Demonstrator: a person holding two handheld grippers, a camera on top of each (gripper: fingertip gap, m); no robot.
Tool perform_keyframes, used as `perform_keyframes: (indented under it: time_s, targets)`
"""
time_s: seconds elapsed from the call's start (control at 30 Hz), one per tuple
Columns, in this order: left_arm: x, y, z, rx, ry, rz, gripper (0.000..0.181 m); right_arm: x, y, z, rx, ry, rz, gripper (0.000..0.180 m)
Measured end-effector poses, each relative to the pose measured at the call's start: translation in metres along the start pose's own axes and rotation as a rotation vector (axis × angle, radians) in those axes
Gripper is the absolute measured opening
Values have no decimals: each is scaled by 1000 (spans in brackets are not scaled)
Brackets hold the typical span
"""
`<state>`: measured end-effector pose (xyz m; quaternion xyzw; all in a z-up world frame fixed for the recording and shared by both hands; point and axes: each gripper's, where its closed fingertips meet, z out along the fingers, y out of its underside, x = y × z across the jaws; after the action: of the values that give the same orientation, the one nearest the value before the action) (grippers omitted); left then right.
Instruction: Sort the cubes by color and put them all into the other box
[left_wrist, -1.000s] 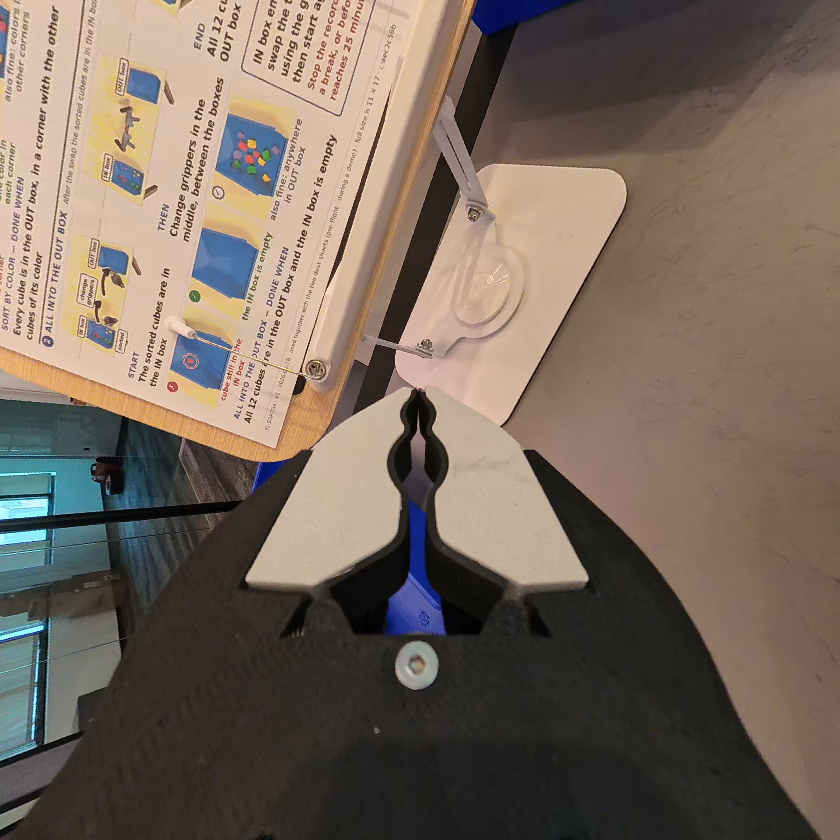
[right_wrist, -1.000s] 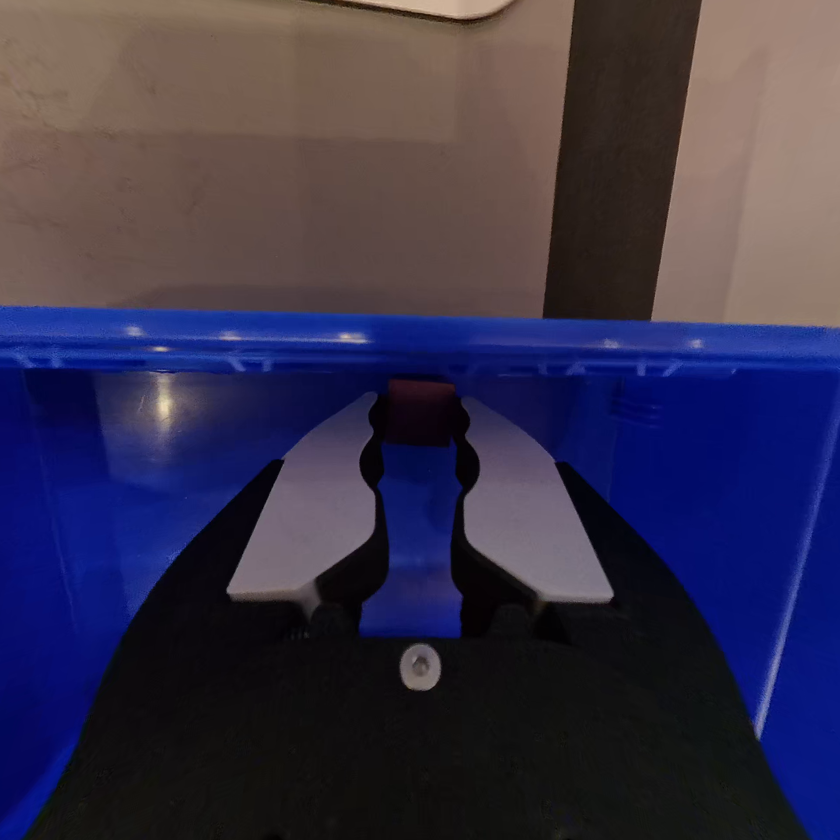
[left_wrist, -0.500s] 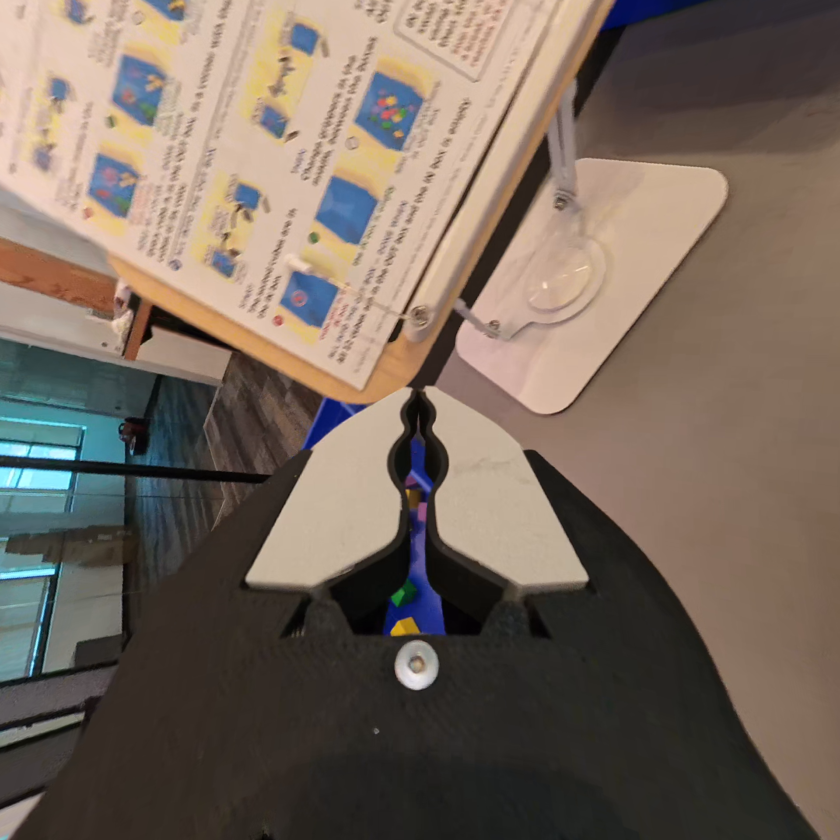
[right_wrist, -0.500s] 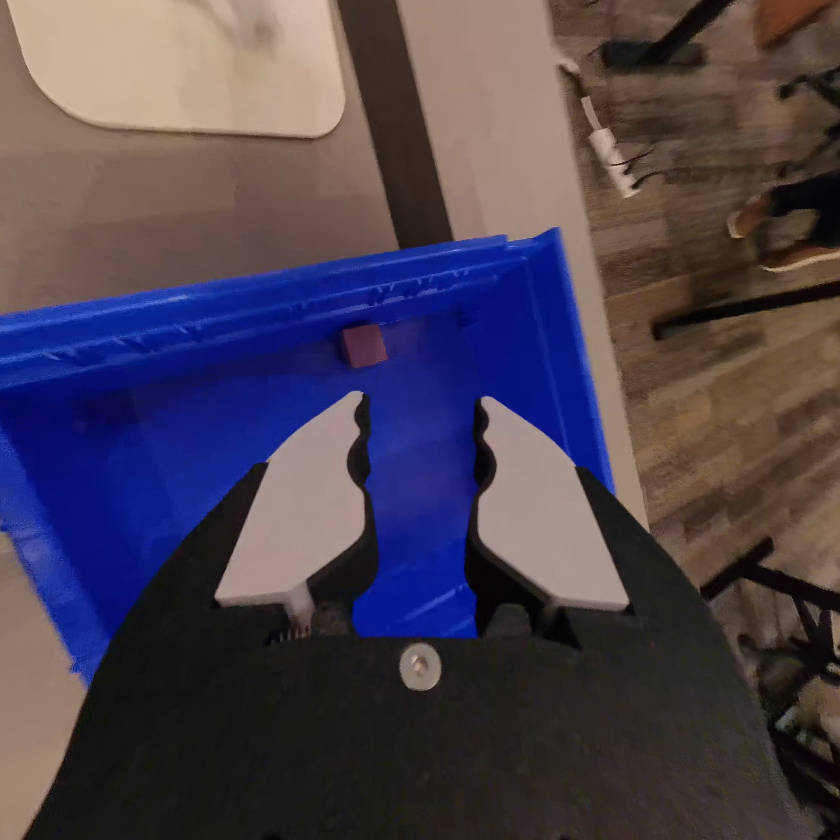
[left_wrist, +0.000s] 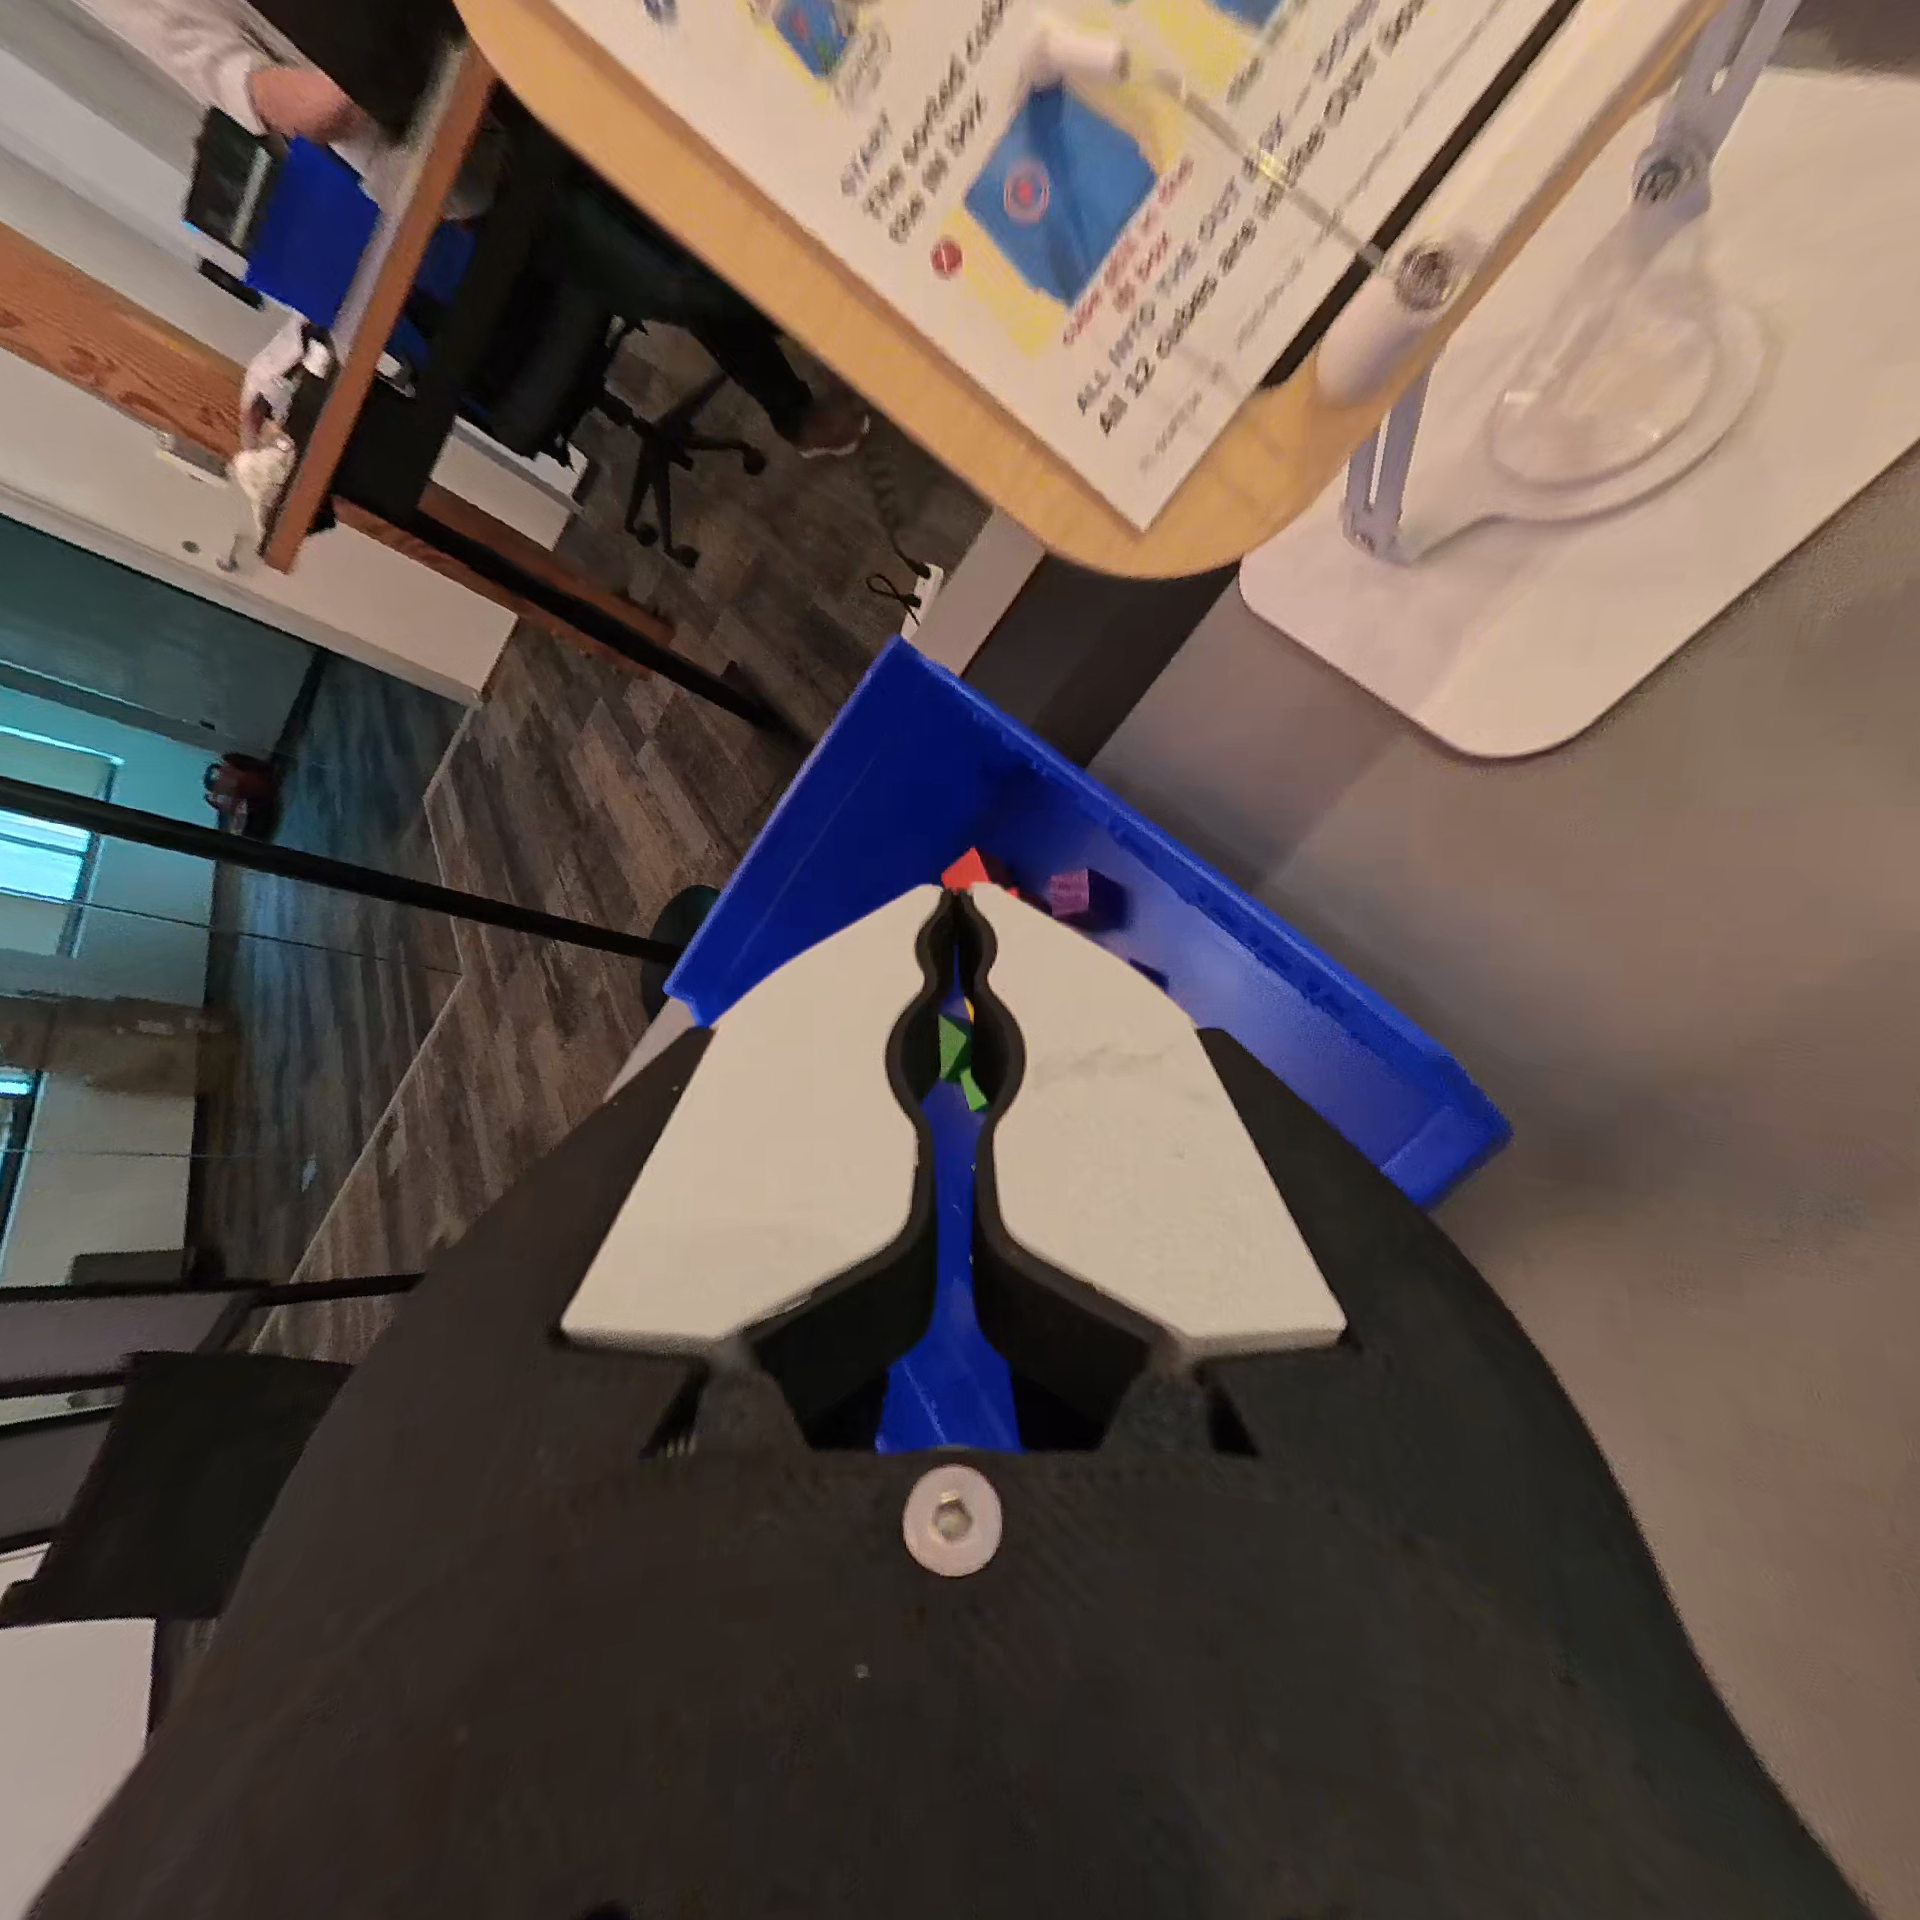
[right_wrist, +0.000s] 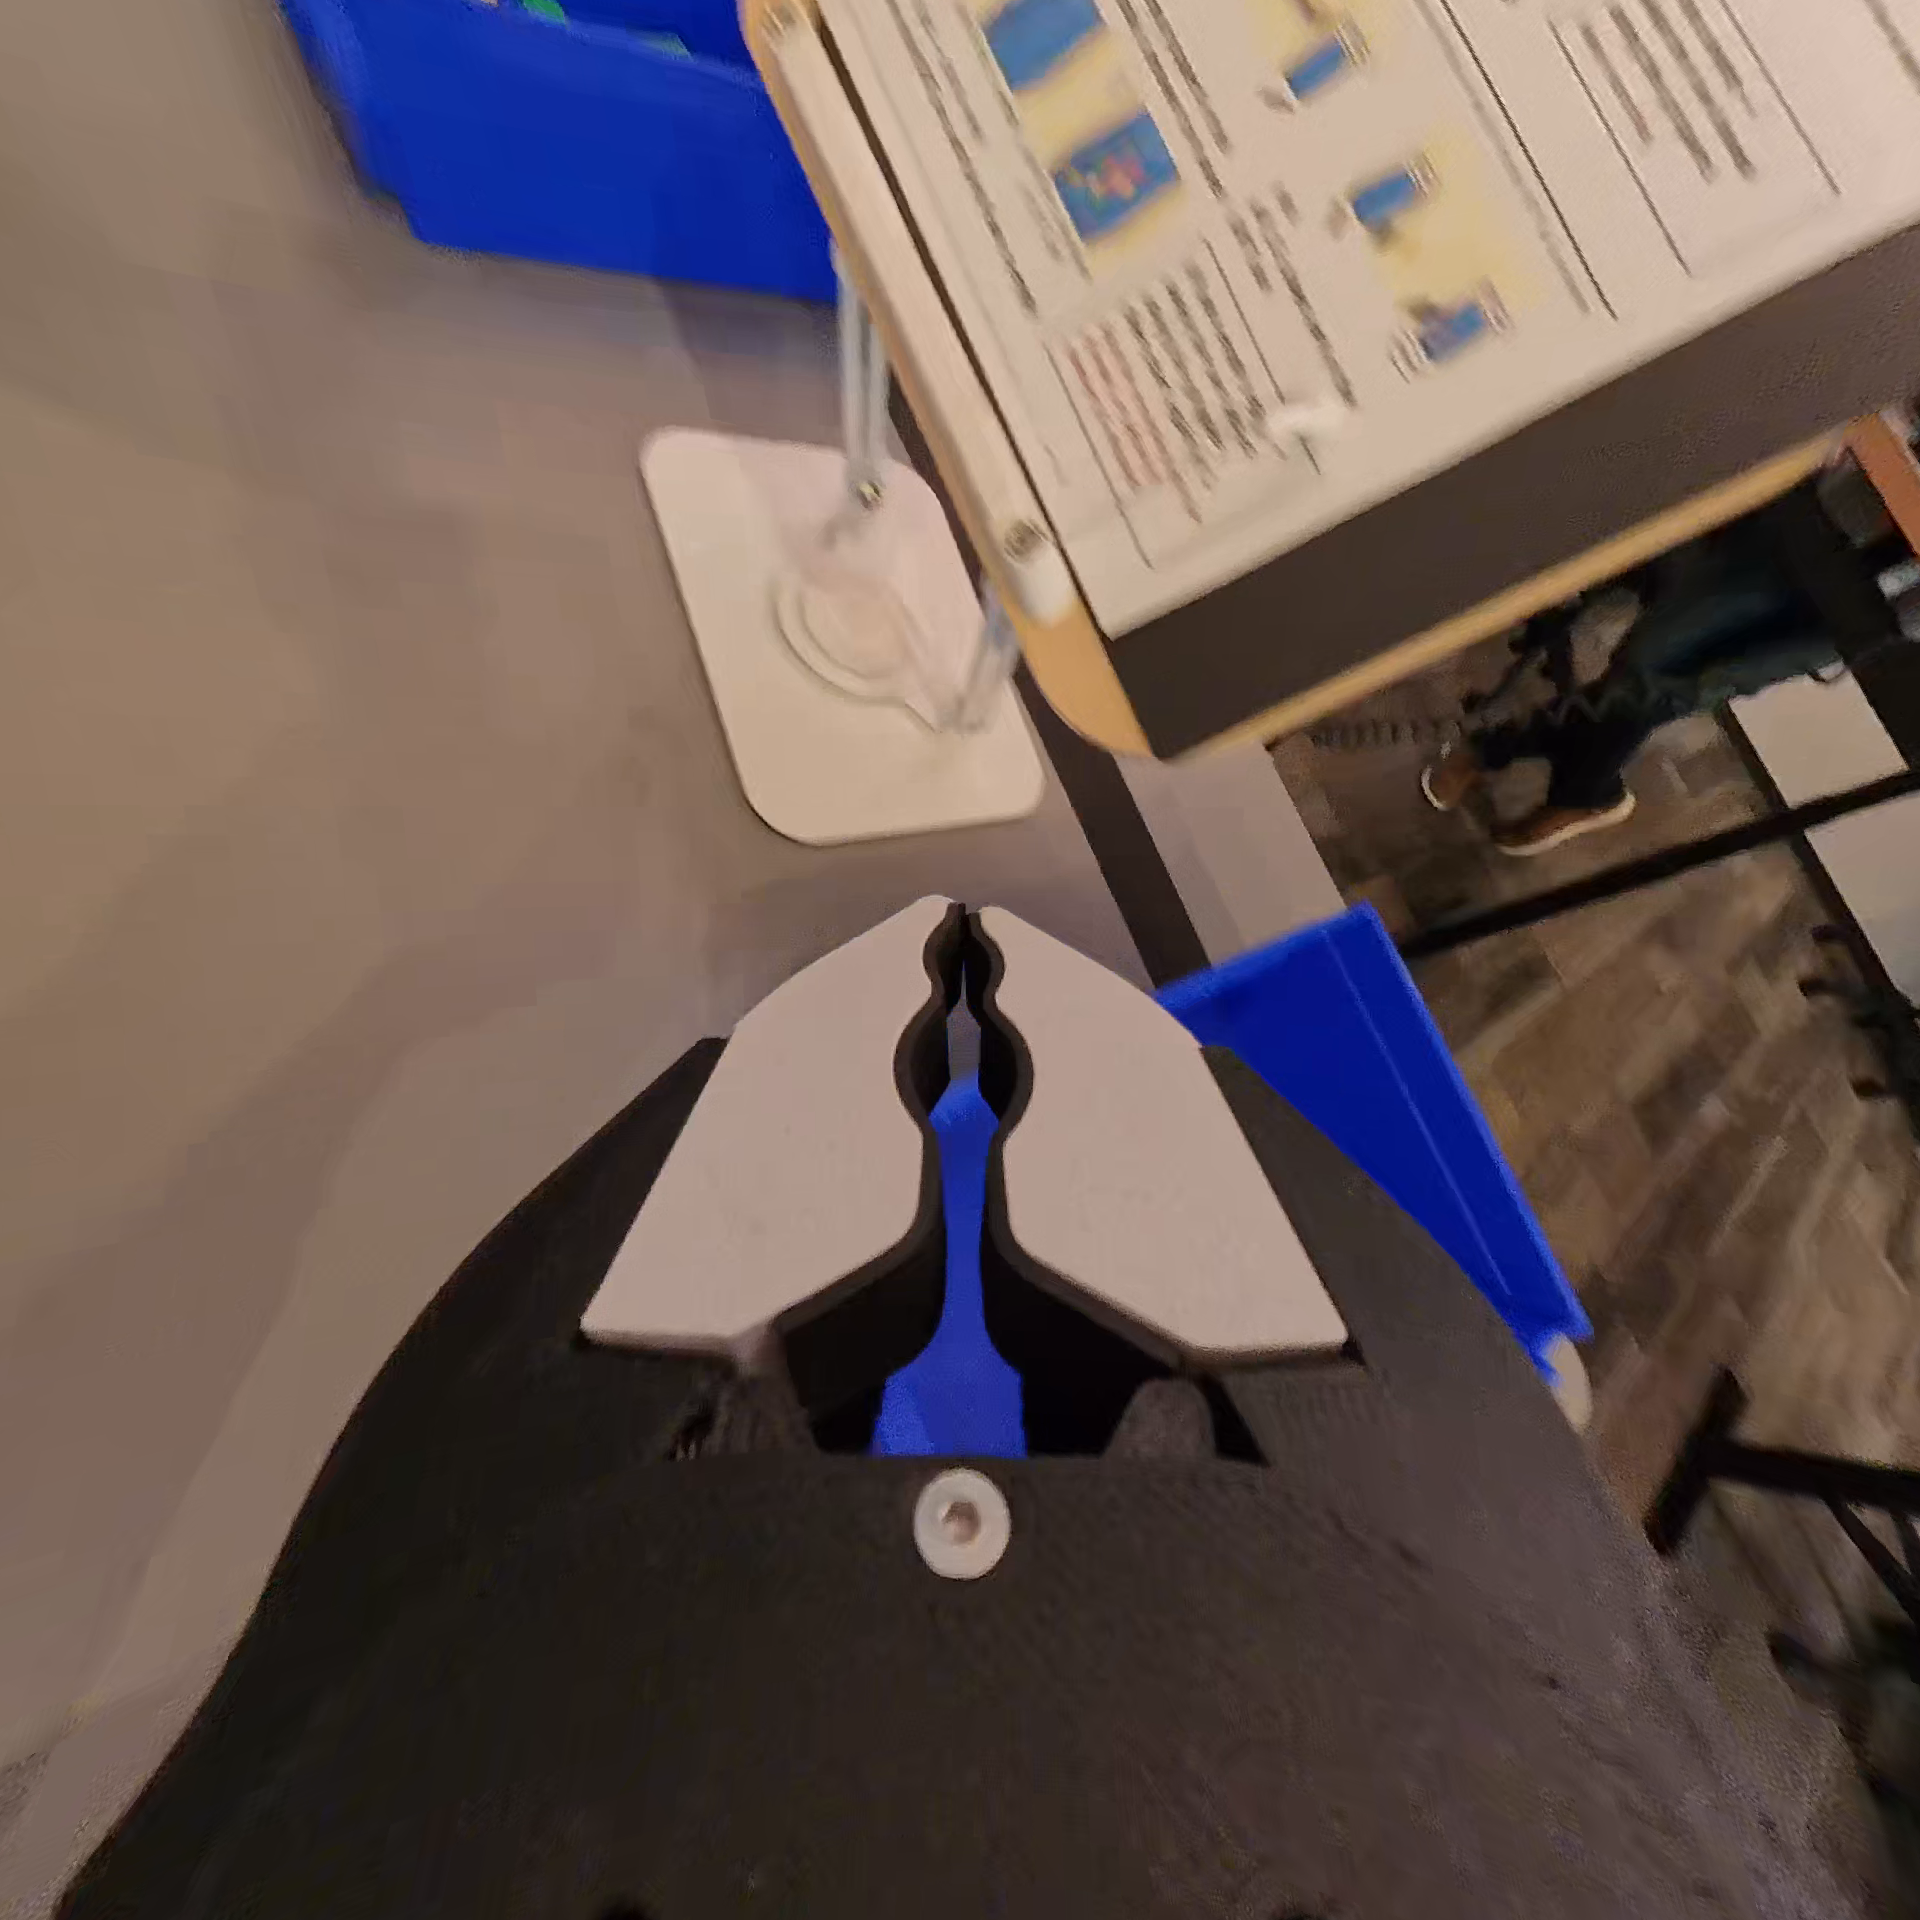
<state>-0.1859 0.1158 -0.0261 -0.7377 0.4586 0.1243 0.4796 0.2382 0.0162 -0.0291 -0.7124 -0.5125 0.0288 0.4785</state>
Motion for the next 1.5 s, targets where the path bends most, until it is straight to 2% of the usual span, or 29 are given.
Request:
perform_keyframes:
  time_s: [0.03,0.17,0.33,0.53,0.7,1.1,1.27,1.33,1.5]
  targets:
    - [2,6,5,-16,20,-1,0,-15,-9,7,26,-18,-1,0]
    - [8,28,28,-46,91,-13,0,-69,-39,39,97,-113,-12,0]
    - [23,54,61,-101,205,-27,0,-115,-48,77,122,-218,18,0]
    - [47,89,114,-213,335,-43,27,-149,-36,106,94,-324,18,0]
    - [55,118,136,-299,399,-84,42,-155,-32,111,93,-351,16,0]
    - [67,136,161,-375,457,-86,42,-164,-30,113,96,-389,3,0]
    - [73,134,164,-365,494,-87,34,-166,-31,113,96,-392,-1,0]
    - [76,133,164,-366,515,-91,24,-166,-31,113,99,-390,-3,0]
    - [70,135,164,-371,487,-88,23,-165,-33,113,106,-385,-1,0]
